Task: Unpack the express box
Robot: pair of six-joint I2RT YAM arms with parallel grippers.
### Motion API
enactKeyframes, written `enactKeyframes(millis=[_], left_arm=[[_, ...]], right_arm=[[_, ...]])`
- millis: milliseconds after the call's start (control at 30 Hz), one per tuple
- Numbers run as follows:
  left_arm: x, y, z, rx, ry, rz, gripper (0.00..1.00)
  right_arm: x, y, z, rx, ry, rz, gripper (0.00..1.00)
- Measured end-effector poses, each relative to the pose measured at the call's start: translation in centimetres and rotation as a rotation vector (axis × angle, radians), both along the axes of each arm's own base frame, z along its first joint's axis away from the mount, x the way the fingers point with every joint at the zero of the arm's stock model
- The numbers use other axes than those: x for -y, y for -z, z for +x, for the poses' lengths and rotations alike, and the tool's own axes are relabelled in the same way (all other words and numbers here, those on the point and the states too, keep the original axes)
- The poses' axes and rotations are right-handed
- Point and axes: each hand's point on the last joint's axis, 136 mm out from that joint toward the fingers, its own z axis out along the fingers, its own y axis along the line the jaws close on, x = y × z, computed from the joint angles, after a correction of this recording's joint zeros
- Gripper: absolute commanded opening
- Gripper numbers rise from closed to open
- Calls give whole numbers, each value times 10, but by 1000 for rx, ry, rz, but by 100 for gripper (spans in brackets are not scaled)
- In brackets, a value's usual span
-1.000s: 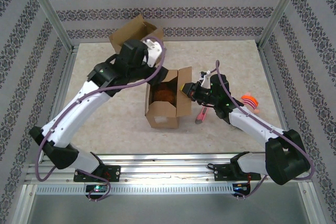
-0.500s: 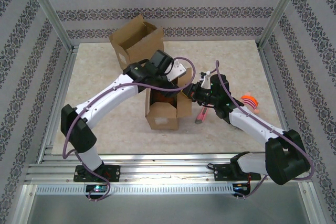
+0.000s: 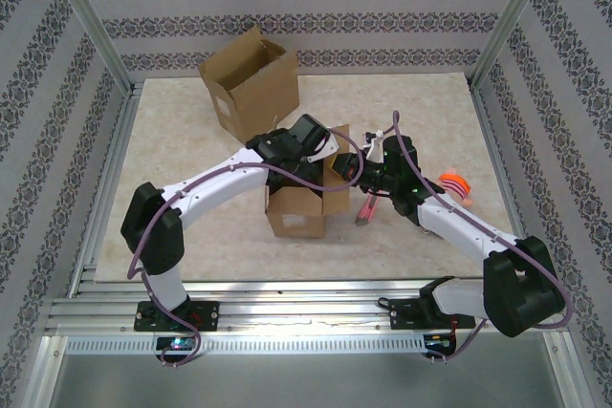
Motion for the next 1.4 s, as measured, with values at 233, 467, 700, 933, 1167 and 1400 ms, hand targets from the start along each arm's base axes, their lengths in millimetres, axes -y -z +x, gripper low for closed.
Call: enactKeyframes(millis=[233,467,700,933,1167,1400], left_arm=[[-9,4,13,87,-6,87,46],[-6,-1,16,122,6,114,0],[-7,-10,18,132,1,119,0],[-10,-29,15,101,-1,145,0],[-13,-58,17,66,-53,145,0],[-21,-85,13,41,-110,143,0]], right_arm=[[0,0,0,0,0,0,0],[2,2,1,-1,10,-4,0],[4,3,1,6,6,-13,0],[10,-3,0,25,-34,-52,32],[23,-44,-4,165,-66,-126,55],[31,-51,-22,230,-113,-186,67]])
